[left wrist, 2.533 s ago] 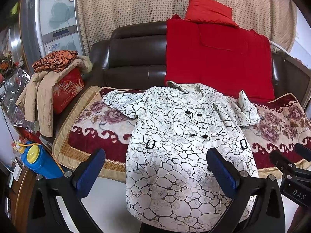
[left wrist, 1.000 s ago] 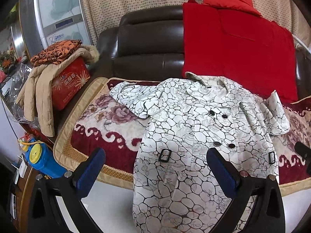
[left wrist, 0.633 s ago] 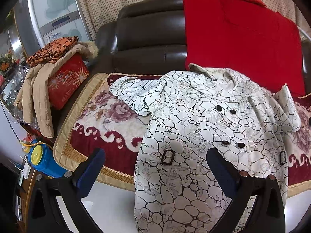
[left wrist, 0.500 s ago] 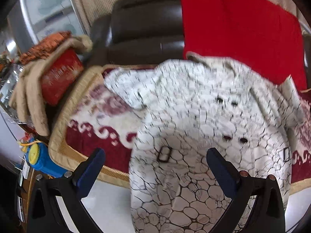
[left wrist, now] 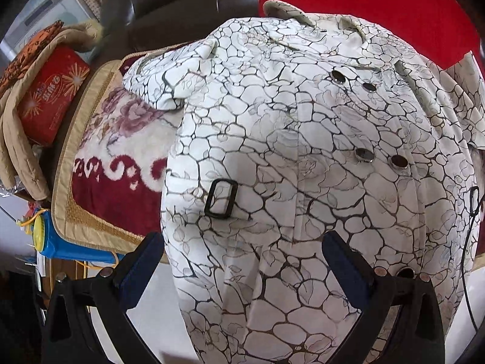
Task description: Fold large clothes
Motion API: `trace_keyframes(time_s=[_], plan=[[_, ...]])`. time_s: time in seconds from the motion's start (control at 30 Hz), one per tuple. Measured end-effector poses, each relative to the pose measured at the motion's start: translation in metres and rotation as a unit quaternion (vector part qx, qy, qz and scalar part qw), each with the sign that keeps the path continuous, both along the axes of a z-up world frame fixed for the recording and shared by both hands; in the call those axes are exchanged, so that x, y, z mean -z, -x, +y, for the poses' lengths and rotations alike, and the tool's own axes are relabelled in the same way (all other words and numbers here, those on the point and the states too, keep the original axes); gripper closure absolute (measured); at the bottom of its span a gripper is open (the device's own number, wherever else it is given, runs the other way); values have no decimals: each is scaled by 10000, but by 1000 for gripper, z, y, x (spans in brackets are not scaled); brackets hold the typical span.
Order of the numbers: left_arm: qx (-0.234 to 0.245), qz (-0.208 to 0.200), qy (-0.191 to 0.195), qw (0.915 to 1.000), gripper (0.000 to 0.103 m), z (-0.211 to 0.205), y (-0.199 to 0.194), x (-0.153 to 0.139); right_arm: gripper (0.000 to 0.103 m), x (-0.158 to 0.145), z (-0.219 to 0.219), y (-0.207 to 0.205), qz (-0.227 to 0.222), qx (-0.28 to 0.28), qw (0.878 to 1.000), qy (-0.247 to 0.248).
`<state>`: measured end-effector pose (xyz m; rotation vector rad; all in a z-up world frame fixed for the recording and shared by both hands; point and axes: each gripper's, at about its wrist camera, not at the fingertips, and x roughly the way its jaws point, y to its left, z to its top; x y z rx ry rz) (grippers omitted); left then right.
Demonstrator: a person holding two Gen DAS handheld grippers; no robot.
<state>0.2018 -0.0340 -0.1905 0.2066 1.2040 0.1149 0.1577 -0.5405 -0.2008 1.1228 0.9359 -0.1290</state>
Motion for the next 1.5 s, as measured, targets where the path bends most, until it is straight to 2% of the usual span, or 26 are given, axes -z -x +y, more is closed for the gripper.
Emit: trace_keyframes(time_s=[0.1, 0.13, 0.2, 0.27, 0.37, 0.47, 0.53, 0.63, 0.7, 0.83, 0.9, 0.93, 1.0, 1.03, 1.07, 1.13, 1.2, 1.3, 1.43, 1.5], plan=[[1, -8, 41, 10000, 0, 1, -3, -2, 45, 17, 1, -19, 214, -26, 9997, -110], [-9, -7, 61, 10000, 0, 2, -3, -2, 70, 18, 4, -23, 244, -96, 9996, -54], [-49, -33, 98, 9999, 0, 7, -5, -3, 76, 9, 13, -26, 206, -154, 9993, 276], [-109, -62, 156, 9998, 0, 13, -4, -4, 82, -9, 27, -25, -78, -267, 9980, 560], [-200, -139, 288, 9993, 0, 26, -2, -6, 83, -50, 58, -25, -606, -528, 9928, 892], [-329, -267, 392, 9983, 0, 43, 3, -11, 83, -83, 98, -29, -939, -887, 9847, 1166], [-442, -344, 438, 9975, 0, 55, 7, -13, 83, -102, 136, -32, -1148, -1264, 9774, 1248], [-683, -430, 513, 9954, 0, 80, 13, -15, 83, -116, 210, -35, -1432, -1950, 9607, 1363], [-858, -470, 572, 9936, 0, 96, 17, -17, 83, -112, 265, -37, -1460, -2508, 9473, 1359], [-1174, -594, 598, 9895, 0, 127, 26, -24, 83, -78, 364, -25, -1164, -3597, 9163, 1321], [-1247, -674, 597, 9881, 0, 138, 30, -27, 82, -60, 392, -11, -909, -4074, 9005, 1217], [-1266, -705, 609, 9876, 0, 141, 32, -29, 82, -56, 397, -5, -859, -4152, 8991, 1086], [-1265, -754, 756, 9862, 0, 144, 30, -30, 79, -55, 389, 2, -832, -4105, 9022, 1030], [-1234, -738, 845, 9860, 0, 143, 28, -30, 68, -57, 378, 2, -830, -3994, 9065, 1090], [-1181, -728, 914, 9861, 0, 141, 25, -30, 39, -64, 362, 4, -851, -3786, 9135, 1225], [-994, -668, 1056, 9872, 0, 130, 19, -28, 14, -79, 326, 2, -981, -3106, 9334, 1505], [-818, -594, 1235, 9872, 0, 119, 15, -26, 14, -91, 286, 2, -1106, -2375, 9475, 1832], [-622, -237, 1737, 9826, 0, 107, 3, -13, 14, -90, 246, -14, -831, -1811, 9510, 2364], [-542, 162, 1760, 9828, 0, 99, -2, 6, 14, -58, 223, -52, -240, -1536, 9621, 2240], [-397, 283, 1729, 9837, 0, 97, 1, 12, 25, -32, 223, -72, 184, -1585, 9650, 2079]])
